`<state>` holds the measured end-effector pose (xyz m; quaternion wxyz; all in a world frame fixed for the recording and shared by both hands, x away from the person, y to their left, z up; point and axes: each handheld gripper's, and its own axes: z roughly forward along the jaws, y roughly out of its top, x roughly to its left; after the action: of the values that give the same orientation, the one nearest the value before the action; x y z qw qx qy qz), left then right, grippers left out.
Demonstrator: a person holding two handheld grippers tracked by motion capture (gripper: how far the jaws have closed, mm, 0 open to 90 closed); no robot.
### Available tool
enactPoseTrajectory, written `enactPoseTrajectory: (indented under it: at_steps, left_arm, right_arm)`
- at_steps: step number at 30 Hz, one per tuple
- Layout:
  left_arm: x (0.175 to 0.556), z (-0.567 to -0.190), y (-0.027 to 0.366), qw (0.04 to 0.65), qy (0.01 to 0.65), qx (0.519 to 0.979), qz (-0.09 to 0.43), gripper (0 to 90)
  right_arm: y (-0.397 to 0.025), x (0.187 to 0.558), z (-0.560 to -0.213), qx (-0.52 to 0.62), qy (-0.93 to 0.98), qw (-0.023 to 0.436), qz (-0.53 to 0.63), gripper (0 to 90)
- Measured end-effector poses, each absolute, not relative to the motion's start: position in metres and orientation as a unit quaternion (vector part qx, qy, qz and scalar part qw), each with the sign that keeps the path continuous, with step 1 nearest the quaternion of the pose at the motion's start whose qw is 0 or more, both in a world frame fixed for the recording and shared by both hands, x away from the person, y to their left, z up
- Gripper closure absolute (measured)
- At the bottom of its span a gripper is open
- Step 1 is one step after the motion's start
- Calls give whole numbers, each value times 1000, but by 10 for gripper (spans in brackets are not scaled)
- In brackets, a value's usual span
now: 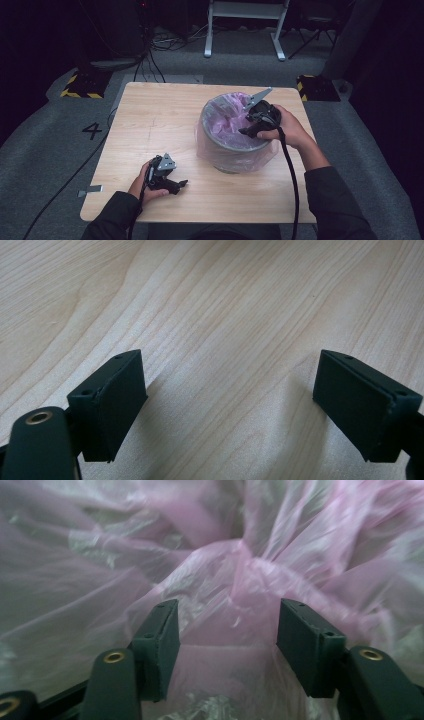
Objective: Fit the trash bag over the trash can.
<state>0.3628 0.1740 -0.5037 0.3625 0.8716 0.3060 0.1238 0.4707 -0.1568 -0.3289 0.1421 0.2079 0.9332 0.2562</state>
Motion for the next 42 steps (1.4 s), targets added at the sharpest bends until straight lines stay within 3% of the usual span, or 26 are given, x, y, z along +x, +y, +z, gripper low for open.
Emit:
enactPoseTrajectory:
  at_steps: [11, 21, 34, 42]
  left_arm:
    - [363, -504, 174, 363, 305, 872, 123, 135]
    - [363, -504, 174, 364, 305, 871, 123, 135]
    - [363, -504, 174, 363, 305, 871, 123, 136]
    - [363, -504, 174, 363, 305, 871, 124, 135]
  right_arm:
    - [-145, 476, -334, 185, 963, 111, 160, 317]
    - [-140, 479, -336, 191, 969, 90, 131, 295]
    - [-156, 469, -329, 210, 941, 125, 235, 272]
    - [-175, 446, -309, 228, 896, 185, 335, 258]
